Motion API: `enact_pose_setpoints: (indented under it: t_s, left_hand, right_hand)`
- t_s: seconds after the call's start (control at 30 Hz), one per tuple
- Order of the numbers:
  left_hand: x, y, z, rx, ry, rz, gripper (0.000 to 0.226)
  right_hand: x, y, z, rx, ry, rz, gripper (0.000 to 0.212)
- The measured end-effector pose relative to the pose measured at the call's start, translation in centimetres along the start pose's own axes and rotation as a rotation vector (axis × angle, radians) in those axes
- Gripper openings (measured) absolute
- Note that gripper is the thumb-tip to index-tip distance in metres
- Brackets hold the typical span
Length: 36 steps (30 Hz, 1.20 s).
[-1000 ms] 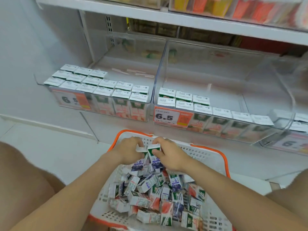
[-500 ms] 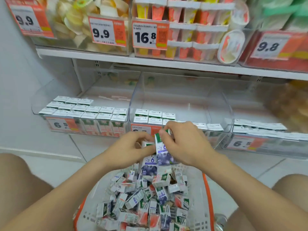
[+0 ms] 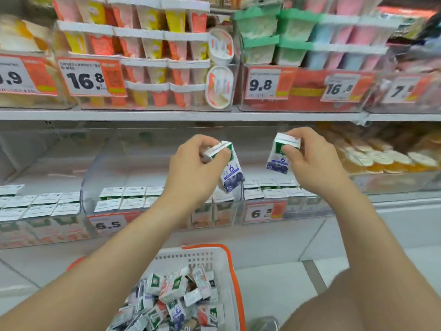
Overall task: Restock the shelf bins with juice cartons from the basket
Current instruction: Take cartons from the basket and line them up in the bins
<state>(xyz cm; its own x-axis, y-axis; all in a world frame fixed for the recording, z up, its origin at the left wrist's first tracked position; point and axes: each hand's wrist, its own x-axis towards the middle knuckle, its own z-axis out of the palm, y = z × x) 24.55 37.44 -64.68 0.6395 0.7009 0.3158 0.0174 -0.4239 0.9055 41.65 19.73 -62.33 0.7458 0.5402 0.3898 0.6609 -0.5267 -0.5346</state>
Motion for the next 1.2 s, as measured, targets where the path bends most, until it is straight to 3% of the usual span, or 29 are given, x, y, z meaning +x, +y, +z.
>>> enact_pose_setpoints:
  t_s: [0.3, 0.5, 0.67, 0.77, 0.87, 0.93, 1.07, 1.13, 1.2]
  left_hand:
    - [0.2, 1.7, 8.5, 0.022, -0.132, 0.172, 0.018]
    - [0.1, 0.9, 12.2, 0.095, -0.201, 0.184, 0.023]
    - [0.5, 1.1, 13.9, 0.132, -0.233, 0.188, 0.023]
    - [1.0, 1.6, 14.7, 0.125, -0.252, 0.167, 0.024]
    - [1.6, 2.4, 15.4, 0.072, -0.252, 0.135, 0.026]
    - [2.0, 3.1, 16.0, 0.022, -0.263, 0.068, 0.04]
    - [2.6, 3.9, 17.2, -0.15, -0.329, -0.034, 0.051]
    - [3.0, 3.9, 17.9, -0.212, -0.37, -0.028, 0.044]
    - [3.1, 3.3, 18.3, -0.11, -0.396, 0.027, 0.036]
  right_hand:
    - [3.7, 11.2, -1.5, -0.304, -0.145, 0.165, 0.042]
    - [3.8, 14.0, -0.8, -0.509, -0.354, 0.172, 0.04]
    - [3.4, 14.0, -0.6, -0.477, -0.524, 0.304, 0.058]
    - [3.4, 12.7, -1.1, -0.421, -0.392, 0.262, 0.056]
    - [2.8, 10.8, -2.3, 0.137, -0.137, 0.092, 0.048]
    - [2.0, 9.8, -3.3, 0.363, -0.133, 0.018, 0.056]
    - [0.7, 9.8, -4.0, 0.058, -0.172, -0.146, 0.06]
    - [0.7, 10.5, -4.5, 0.034, -0.121, -0.123, 0.055]
    - [0.8, 11.6, -5.0, 0.016, -0.019, -0.056, 0.05]
